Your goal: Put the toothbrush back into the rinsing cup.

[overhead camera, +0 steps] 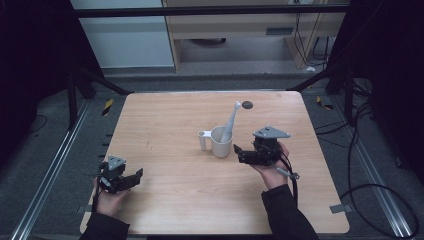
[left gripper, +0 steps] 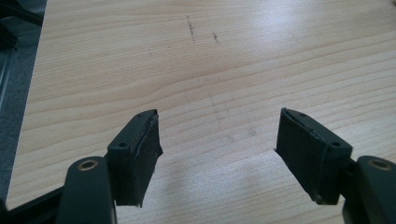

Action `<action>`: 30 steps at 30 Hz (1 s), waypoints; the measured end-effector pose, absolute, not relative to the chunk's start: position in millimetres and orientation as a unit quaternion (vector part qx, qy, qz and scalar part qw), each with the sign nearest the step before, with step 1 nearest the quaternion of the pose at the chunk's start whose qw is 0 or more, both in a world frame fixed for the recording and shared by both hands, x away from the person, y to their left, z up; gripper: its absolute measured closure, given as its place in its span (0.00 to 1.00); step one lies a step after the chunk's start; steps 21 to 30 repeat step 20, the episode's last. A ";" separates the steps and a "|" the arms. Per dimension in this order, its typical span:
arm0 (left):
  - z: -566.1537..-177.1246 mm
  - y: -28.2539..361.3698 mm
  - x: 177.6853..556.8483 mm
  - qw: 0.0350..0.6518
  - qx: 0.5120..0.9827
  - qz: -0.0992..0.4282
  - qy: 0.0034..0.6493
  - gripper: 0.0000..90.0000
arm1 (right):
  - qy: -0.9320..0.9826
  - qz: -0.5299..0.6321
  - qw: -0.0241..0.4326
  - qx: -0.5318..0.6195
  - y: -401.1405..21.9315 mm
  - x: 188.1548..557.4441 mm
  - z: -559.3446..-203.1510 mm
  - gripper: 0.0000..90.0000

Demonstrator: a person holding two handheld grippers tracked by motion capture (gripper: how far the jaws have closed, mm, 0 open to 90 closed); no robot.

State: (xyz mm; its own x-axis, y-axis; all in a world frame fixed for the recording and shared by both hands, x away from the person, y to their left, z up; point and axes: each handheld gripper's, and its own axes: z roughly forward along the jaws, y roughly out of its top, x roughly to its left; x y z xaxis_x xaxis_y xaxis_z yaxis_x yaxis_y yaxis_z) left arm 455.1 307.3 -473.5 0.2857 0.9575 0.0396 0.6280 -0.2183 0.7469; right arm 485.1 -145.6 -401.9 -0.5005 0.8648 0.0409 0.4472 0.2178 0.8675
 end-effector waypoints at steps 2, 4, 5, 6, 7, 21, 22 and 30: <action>-473.5 307.3 454.9 0.318 0.737 0.260 0.537 0.32 | 0.748 0.437 0.238 0.439 -153.5 477.3 -406.7 0.16; -473.5 307.2 454.8 0.318 0.737 0.261 0.537 0.33 | 0.747 0.435 0.239 0.441 -162.2 470.4 -412.3 0.16; -473.5 307.2 454.8 0.318 0.737 0.261 0.537 0.33 | 0.745 0.437 0.238 0.444 -166.7 467.4 -415.4 0.16; -473.5 307.2 454.9 0.317 0.737 0.261 0.537 0.33 | 0.745 0.437 0.238 0.444 -166.7 467.4 -415.4 0.16; -473.1 306.7 455.0 0.317 0.737 0.262 0.536 0.33 | 0.745 0.432 0.236 0.450 -174.2 464.1 -420.8 0.15; -473.3 307.3 454.1 0.318 0.741 0.260 0.531 0.38 | 0.739 0.409 0.248 0.475 -207.5 447.4 -442.1 0.15; -473.3 307.3 454.1 0.318 0.741 0.260 0.531 0.38 | 0.739 0.409 0.248 0.475 -207.5 447.4 -442.1 0.15; -473.3 307.3 454.1 0.318 0.741 0.260 0.531 0.38 | 0.739 0.409 0.248 0.475 -207.5 447.4 -442.1 0.15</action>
